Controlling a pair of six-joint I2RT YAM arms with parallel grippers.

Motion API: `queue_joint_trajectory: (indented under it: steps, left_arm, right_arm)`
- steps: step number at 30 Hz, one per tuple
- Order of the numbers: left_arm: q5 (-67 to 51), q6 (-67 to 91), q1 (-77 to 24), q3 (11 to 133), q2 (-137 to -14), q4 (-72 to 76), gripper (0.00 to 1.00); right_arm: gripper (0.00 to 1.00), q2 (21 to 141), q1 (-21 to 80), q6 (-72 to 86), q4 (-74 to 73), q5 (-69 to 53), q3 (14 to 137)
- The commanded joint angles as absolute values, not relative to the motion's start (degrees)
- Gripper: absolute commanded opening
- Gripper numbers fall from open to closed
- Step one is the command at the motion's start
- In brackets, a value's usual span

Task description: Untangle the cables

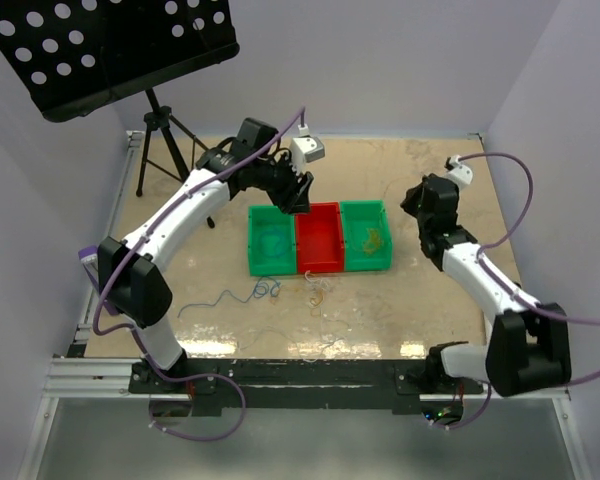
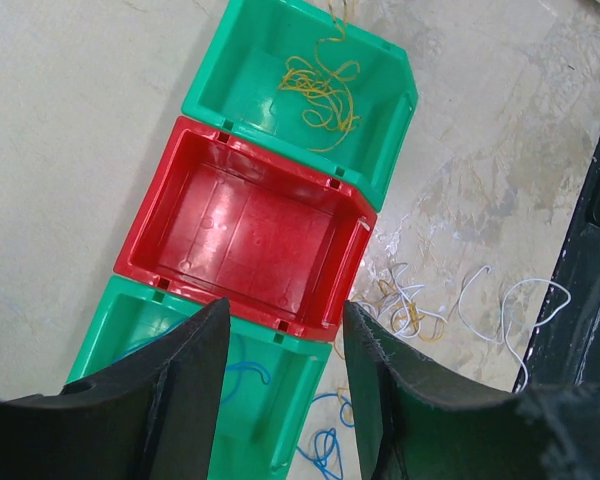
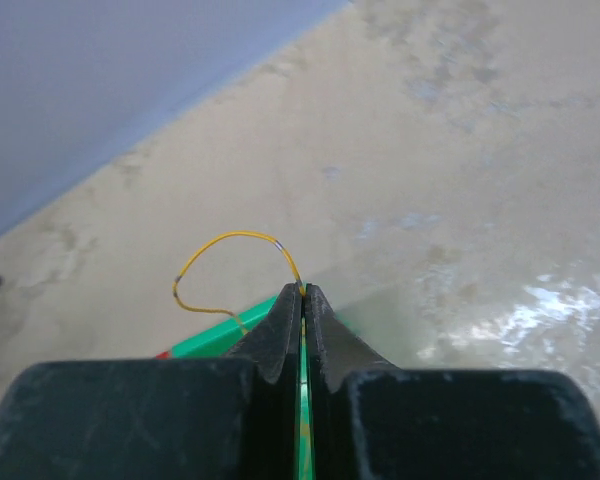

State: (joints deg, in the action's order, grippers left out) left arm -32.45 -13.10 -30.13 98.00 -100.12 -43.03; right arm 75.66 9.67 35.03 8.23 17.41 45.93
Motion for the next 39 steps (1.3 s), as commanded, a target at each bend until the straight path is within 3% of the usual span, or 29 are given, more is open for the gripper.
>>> queue_joint_trajectory:
  steps: [1, 10, 23, 32, 33, 39]
  left_arm:
    - [-32.43, -13.27, -29.97, 97.56, -96.95, -40.43, 0.53]
    - [-32.08, -13.36, -29.88, 94.84, -95.71, -39.02, 0.53]
    - [-29.97, -13.89, -29.88, 93.87, -94.48, -39.46, 0.53]
    - [-29.62, -13.8, -29.53, 93.96, -94.31, -39.64, 0.53]
    - [-29.36, -13.8, -29.44, 93.96, -94.31, -39.81, 0.54]
    - [-30.58, -15.73, -28.3, 96.24, -95.36, -43.94, 0.56]
  right_arm:
    - [0.0, 66.02, 17.38, 34.19, 5.99, 23.19, 45.53]
    - [0.0, 62.31, 24.87, 37.53, 0.88, 26.37, 42.63]
    - [0.0, 82.25, 29.34, 40.51, -6.41, 35.68, 48.69]
    - [0.0, 88.41, 32.17, 42.45, -7.73, 36.83, 51.41]
    - [0.02, 88.85, 32.25, 42.71, -8.0, 36.65, 51.94]
    - [0.44, 85.26, 32.7, 43.16, -10.63, 35.25, 53.96]
